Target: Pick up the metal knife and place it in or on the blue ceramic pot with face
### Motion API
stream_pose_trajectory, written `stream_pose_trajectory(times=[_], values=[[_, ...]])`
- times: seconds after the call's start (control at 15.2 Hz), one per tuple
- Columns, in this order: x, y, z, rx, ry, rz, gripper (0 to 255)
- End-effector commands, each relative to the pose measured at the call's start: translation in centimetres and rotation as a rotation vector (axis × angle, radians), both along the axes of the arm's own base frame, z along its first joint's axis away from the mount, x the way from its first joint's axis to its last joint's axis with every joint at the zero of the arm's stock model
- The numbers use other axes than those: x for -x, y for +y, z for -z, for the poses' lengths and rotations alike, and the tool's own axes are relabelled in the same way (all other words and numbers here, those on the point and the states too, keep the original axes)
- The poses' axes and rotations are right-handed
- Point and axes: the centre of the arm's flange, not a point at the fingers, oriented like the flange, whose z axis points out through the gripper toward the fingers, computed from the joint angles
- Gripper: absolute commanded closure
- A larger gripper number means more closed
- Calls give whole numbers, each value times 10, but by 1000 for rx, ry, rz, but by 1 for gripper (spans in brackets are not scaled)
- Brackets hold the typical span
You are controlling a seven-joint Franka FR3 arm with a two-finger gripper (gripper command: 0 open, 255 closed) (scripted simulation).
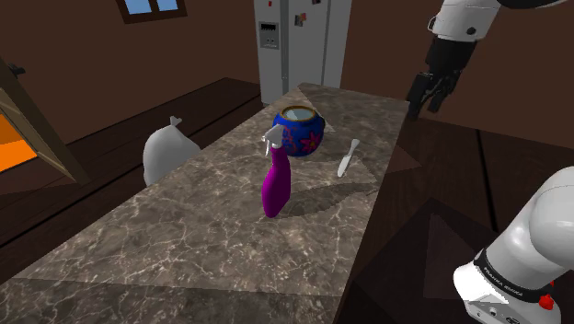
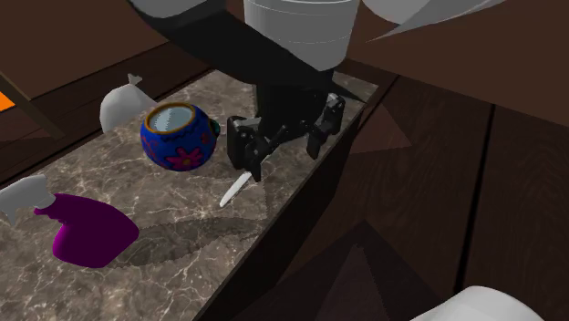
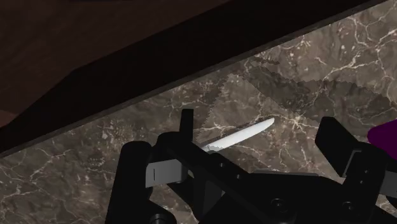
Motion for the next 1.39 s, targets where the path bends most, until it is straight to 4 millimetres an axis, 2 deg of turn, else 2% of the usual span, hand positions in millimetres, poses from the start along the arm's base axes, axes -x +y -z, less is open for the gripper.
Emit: stream_pose_trajectory(times=[0.0, 0.33, 0.66, 0.92, 1.25, 1.32], values=[[0, 0, 0, 0, 0, 0, 0], [-44, 21, 44, 9, 8, 276, 0], [-91, 30, 89, 19, 17, 552, 0], [-129, 27, 126, 26, 23, 773, 0], [-174, 11, 171, 35, 32, 1049, 0], [-175, 10, 173, 36, 32, 1058, 0]])
